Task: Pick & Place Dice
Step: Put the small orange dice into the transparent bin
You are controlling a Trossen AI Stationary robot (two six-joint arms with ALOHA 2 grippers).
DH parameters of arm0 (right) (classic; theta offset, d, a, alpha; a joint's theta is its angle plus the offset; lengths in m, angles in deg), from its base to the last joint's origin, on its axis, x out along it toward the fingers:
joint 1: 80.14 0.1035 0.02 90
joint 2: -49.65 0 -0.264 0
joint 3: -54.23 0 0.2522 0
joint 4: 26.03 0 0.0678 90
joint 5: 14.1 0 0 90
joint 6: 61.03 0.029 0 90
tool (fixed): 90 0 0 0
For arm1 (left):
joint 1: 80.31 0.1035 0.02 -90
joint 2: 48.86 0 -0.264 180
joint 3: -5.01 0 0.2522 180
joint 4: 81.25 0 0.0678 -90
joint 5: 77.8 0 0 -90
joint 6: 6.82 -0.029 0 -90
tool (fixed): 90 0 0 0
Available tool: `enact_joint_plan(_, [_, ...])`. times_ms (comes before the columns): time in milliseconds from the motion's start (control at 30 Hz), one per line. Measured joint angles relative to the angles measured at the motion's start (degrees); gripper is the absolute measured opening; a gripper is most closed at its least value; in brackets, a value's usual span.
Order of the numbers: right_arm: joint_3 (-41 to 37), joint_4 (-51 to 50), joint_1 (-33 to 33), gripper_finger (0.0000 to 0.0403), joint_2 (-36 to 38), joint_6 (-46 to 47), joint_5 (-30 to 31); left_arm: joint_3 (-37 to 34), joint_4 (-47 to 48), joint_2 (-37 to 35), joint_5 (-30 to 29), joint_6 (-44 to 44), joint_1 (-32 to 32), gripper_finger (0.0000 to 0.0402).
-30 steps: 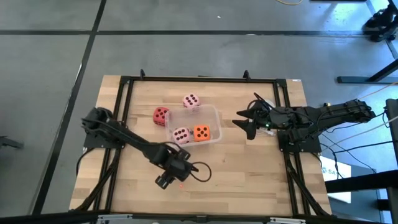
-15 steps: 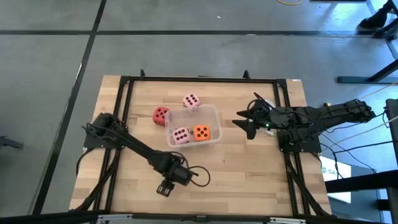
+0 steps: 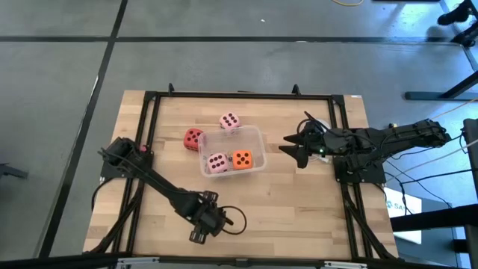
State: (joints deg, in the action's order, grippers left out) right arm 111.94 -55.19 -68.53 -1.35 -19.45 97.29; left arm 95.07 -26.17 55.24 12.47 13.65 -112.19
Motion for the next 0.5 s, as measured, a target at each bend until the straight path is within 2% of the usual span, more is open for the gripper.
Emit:
enact_joint_plan(100, [0.0, 0.0, 0.0, 0.0285, 0.0, 0.6, 0.0, 0.0, -0.5, 0.0, -2.3, 0.3, -0.8, 0.0228])
enact_joint_plan(267, [0.0, 0.0, 0.0, 0.0285, 0.0, 5.3, -0.1, 0.0, -2.7, 0.0, -2.7, 1.2, -1.2, 0.0228])
enact_joint_plan(500, [0.0, 0.0, 0.0, 0.0285, 0.0, 5.9, -2.8, 0.0, -6.0, -0.1, -7.2, 3.5, -1.5, 0.0228])
